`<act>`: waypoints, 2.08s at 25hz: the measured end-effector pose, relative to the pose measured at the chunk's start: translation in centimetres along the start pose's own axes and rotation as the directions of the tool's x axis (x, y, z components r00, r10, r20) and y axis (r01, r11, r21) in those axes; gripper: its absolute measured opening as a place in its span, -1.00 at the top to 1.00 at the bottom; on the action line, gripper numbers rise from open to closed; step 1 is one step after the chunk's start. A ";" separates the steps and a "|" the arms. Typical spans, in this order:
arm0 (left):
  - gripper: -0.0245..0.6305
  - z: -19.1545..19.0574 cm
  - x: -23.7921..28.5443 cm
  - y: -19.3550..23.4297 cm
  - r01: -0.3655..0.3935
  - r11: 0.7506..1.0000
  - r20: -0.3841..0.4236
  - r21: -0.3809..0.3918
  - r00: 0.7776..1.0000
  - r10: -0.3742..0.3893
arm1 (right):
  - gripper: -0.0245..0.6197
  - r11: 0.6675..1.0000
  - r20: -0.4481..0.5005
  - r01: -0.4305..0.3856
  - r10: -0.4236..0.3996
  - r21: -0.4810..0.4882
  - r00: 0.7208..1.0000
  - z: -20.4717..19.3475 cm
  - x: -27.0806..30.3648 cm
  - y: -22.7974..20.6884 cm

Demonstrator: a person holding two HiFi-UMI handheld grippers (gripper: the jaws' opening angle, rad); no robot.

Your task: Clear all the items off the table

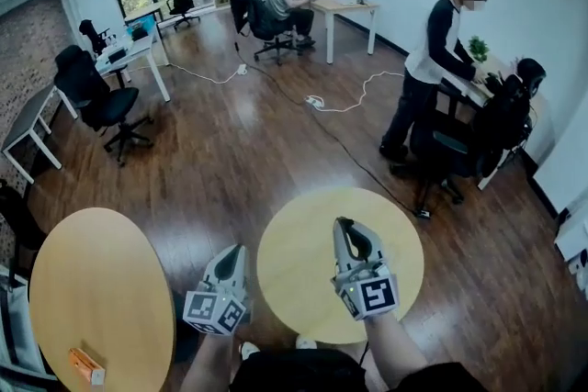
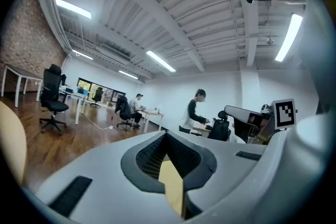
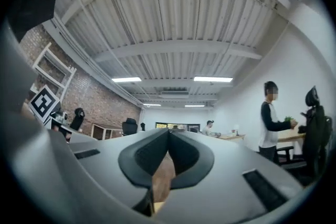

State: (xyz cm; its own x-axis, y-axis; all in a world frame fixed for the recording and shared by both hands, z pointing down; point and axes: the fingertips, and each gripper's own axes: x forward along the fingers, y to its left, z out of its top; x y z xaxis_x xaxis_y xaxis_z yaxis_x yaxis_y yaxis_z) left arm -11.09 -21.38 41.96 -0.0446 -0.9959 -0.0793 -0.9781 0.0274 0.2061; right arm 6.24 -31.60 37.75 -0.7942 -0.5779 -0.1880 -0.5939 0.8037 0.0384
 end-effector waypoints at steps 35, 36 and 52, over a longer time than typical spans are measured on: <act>0.91 9.9 -32.7 21.8 -0.515 0.854 0.251 -0.070 0.820 0.514 | 0.91 0.856 -0.012 -0.481 0.488 -0.188 0.873 1.0 9.2 36.7; 0.91 9.9 -33.7 22.2 -0.532 0.844 0.254 -0.075 0.808 0.532 | 0.91 0.847 -0.016 -0.495 0.501 -0.192 0.865 1.0 9.2 37.6; 0.91 10.3 -58.7 27.2 -0.814 0.552 0.307 -0.181 0.486 0.818 | 0.91 0.627 -0.004 -0.761 0.771 -0.164 0.636 1.1 6.6 60.6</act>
State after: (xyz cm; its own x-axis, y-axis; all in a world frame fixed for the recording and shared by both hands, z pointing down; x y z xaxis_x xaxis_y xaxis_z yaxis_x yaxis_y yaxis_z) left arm -37.20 38.72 42.17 -0.8845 -0.4348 -0.1694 -0.4663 0.8103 0.3549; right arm -34.80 13.43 37.73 -0.9639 0.2517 -0.0864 0.2111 0.9209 0.3277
